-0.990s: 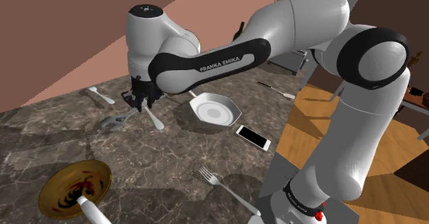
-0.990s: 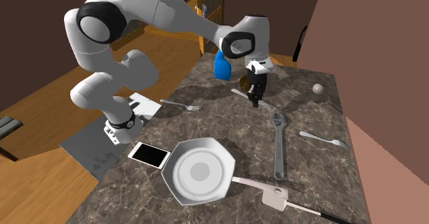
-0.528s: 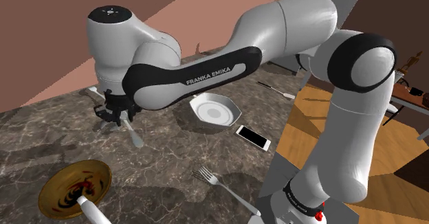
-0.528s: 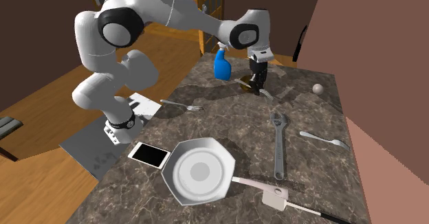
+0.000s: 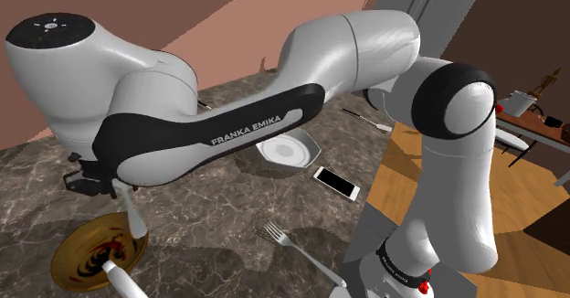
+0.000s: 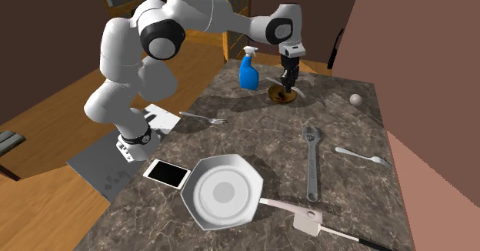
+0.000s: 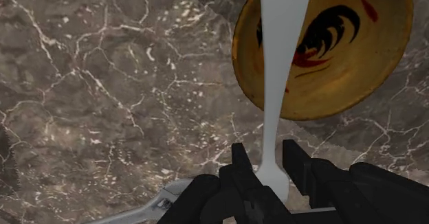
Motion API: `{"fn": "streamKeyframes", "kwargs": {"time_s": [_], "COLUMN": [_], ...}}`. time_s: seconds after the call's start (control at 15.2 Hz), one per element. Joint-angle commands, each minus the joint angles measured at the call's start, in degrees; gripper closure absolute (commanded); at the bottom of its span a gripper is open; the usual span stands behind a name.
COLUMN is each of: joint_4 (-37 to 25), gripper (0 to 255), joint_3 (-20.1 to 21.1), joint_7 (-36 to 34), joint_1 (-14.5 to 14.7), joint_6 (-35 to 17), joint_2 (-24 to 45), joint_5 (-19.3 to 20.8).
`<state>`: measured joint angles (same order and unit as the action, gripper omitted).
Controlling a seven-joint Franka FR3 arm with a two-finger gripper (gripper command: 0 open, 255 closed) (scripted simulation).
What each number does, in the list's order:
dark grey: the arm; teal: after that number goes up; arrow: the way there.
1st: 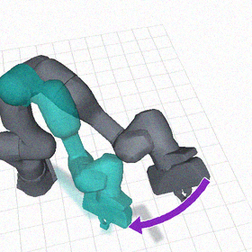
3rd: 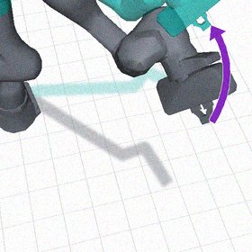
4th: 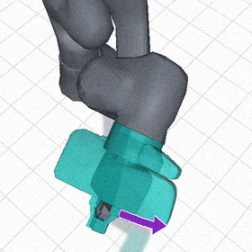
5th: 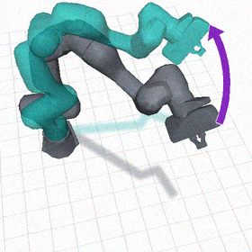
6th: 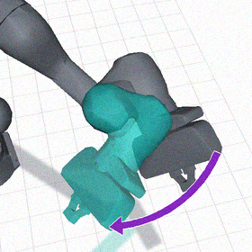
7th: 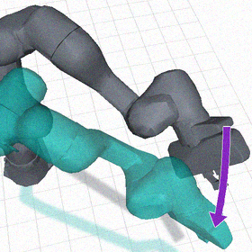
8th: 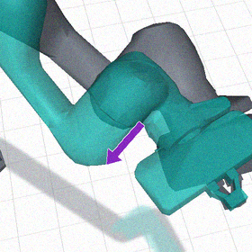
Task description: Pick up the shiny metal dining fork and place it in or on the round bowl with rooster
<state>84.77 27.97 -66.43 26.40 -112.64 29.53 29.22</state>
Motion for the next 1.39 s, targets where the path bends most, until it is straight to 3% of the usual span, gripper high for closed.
{"fn": "streamKeyframes", "kwargs": {"time_s": [0.0, 0.2, 0.86, 1.32], "joint_4": [-4.36, -14.09, -9.79, -9.79], "gripper": [255, 255, 255, 255], "joint_3": [-0.06, -0.48, -1.34, -1.34], "joint_7": [-1.88, -4.24, -6.37, -6.37], "joint_1": [3.0, 8.82, 8.48, 8.49], "joint_6": [2.12, 6.51, 0.82, 0.82], "joint_2": [2.99, 9.25, 11.14, 11.14], "joint_5": [1.05, 2.77, 4.14, 4.14]}}
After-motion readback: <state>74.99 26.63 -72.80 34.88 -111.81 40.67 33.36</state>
